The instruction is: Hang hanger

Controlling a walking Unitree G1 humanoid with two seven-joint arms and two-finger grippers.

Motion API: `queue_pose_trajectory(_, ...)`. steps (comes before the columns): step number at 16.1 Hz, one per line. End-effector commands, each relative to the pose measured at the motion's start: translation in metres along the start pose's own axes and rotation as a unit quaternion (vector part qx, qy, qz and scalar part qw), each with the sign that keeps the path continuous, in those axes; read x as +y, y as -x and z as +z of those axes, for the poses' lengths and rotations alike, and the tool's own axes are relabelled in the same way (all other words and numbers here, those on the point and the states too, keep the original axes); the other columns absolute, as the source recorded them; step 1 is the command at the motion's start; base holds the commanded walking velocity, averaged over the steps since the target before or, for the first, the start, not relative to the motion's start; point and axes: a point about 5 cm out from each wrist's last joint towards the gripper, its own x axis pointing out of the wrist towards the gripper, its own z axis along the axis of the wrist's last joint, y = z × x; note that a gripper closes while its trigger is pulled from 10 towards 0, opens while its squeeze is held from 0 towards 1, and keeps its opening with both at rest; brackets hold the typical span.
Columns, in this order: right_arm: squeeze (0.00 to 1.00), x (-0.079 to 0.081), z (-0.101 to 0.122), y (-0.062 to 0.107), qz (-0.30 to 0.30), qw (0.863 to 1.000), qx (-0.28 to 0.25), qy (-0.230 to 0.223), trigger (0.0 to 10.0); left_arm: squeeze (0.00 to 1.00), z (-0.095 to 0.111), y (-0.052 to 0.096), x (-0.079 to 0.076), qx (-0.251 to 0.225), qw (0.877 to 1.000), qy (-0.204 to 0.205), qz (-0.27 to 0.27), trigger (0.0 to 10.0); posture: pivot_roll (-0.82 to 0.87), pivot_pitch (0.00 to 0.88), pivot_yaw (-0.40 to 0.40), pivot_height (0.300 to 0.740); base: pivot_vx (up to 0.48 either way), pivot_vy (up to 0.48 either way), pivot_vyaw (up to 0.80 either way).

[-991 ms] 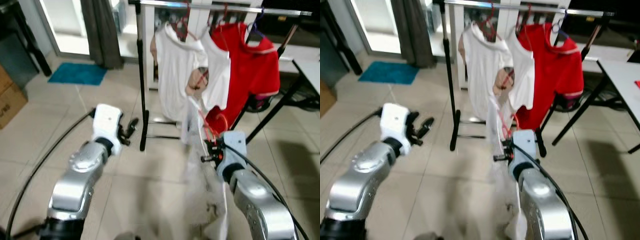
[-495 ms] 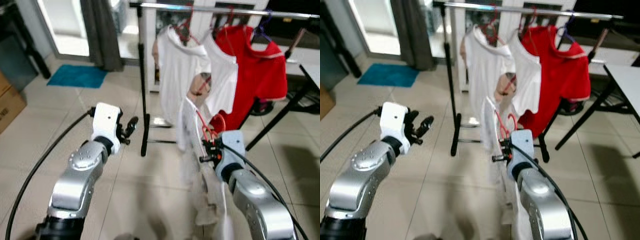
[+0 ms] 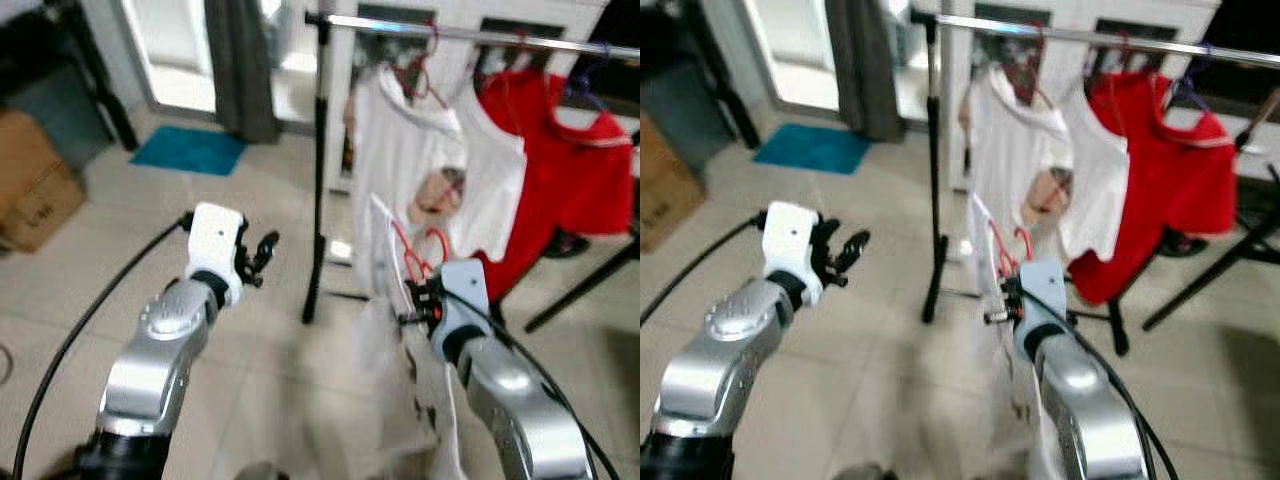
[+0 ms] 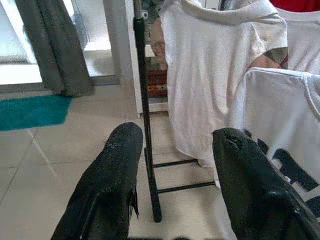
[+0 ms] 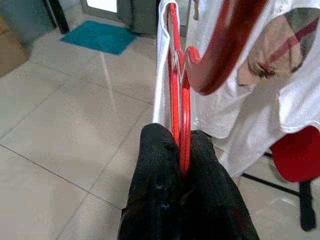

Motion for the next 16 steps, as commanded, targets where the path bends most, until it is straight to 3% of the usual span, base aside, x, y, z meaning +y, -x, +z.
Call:
queue_pose_trajectory(1,0.0,-0.0073,0.0046,0.0021,-0.011,1.0,-0.011,0.002,10.0,0.0,0.0014,-0.0026,-0.0073,-0.001,1.0,0.001,-0.014,10.0,-0.01,0.067,-0.01,0.74,0.315,0.0,0.0)
queue_pose_trajectory(8,0.0,-0.0099,0.0051,0.0024,-0.021,1.0,-0.012,-0.001,10.0,0.0,0.0017,-0.0045,-0.009,0.0,1.0,-0.006,-0.025,10.0,-0.02,0.067,-0.002,0.74,0.325,0.0,0.0)
queue_pose_trajectory(10,0.0,-0.0102,0.0026,0.0032,-0.019,1.0,-0.004,-0.021,10.0,0.0,0.0003,-0.0043,-0.0103,0.002,1.0,-0.007,-0.03,10.0,-0.02,0.068,-0.002,0.74,0.338,0.0,0.0)
queue_pose_trajectory(13,0.0,-0.0108,0.003,0.0031,-0.024,1.0,-0.005,-0.019,10.0,0.0,-0.0002,-0.004,-0.0106,0.004,0.999,-0.008,-0.033,10.0,-0.02,0.066,-0.002,0.74,0.346,0.0,-0.68)
queue_pose_trajectory(16,0.0,-0.0104,0.0035,0.0022,-0.022,1.0,-0.007,-0.011,10.0,0.0,-0.0004,-0.0045,-0.0106,0.004,0.999,-0.009,-0.035,10.0,-0.02,0.065,-0.001,0.74,0.347,0.0,0.0)
